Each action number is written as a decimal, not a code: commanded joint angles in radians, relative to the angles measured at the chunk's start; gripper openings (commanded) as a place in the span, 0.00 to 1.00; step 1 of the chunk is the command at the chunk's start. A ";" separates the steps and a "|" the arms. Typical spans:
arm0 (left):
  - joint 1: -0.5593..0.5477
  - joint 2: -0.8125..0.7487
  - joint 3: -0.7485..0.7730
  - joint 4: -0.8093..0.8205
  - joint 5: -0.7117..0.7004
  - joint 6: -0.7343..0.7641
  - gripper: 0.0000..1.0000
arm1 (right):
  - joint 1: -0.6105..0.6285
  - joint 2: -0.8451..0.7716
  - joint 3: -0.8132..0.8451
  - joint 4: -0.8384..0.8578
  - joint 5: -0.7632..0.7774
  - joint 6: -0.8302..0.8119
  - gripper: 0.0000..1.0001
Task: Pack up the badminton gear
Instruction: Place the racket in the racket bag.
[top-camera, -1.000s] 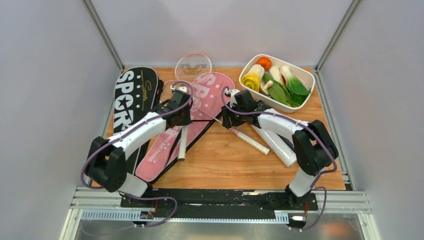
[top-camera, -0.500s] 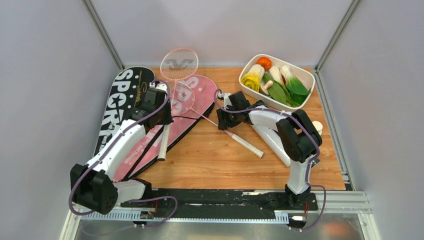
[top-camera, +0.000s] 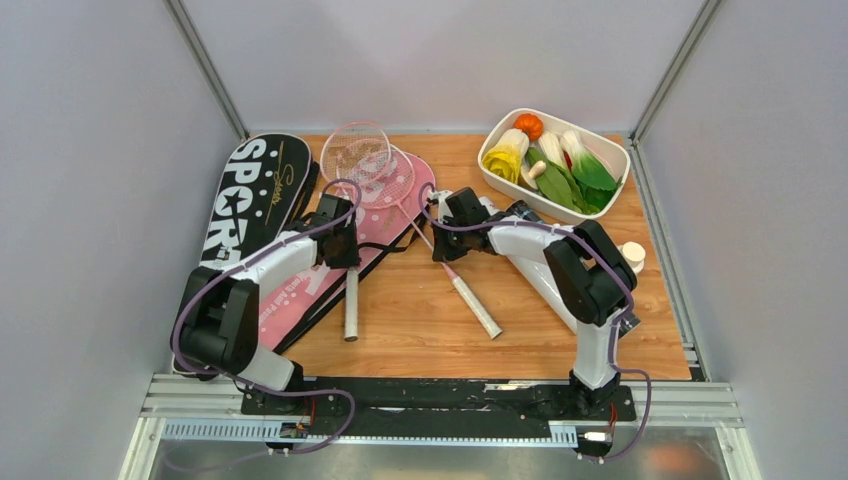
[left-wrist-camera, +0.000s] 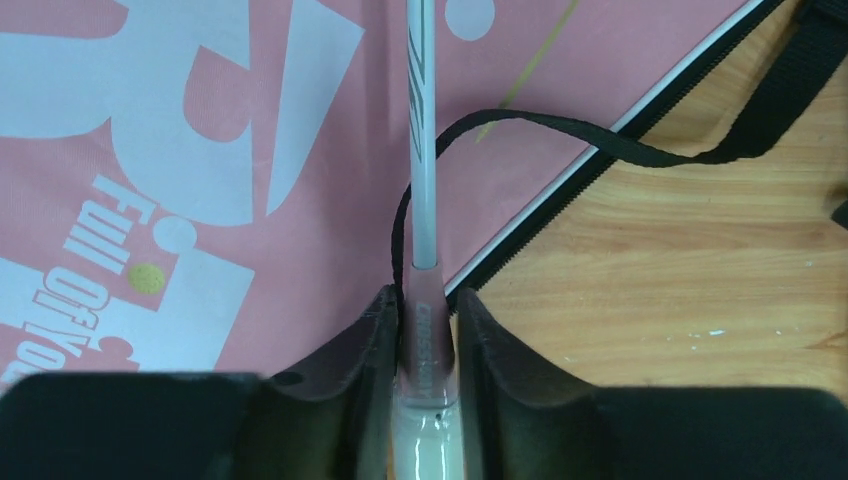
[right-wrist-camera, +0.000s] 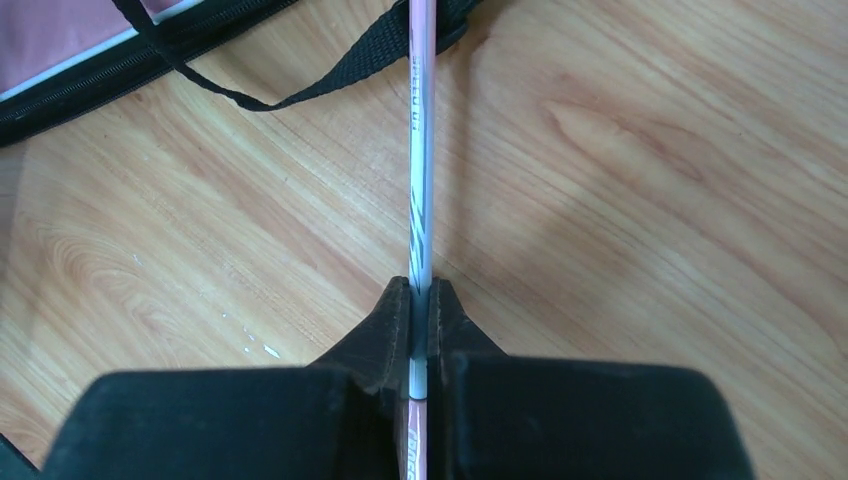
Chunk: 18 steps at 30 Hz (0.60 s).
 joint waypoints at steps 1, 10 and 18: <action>0.002 0.016 0.027 0.081 -0.017 -0.015 0.41 | -0.008 -0.028 -0.032 0.014 0.034 0.035 0.00; 0.000 0.180 0.169 0.077 -0.113 0.047 0.46 | -0.008 -0.082 -0.074 0.044 0.009 0.052 0.00; 0.000 0.339 0.258 0.079 -0.169 0.091 0.40 | -0.008 -0.097 -0.094 0.063 0.003 0.089 0.00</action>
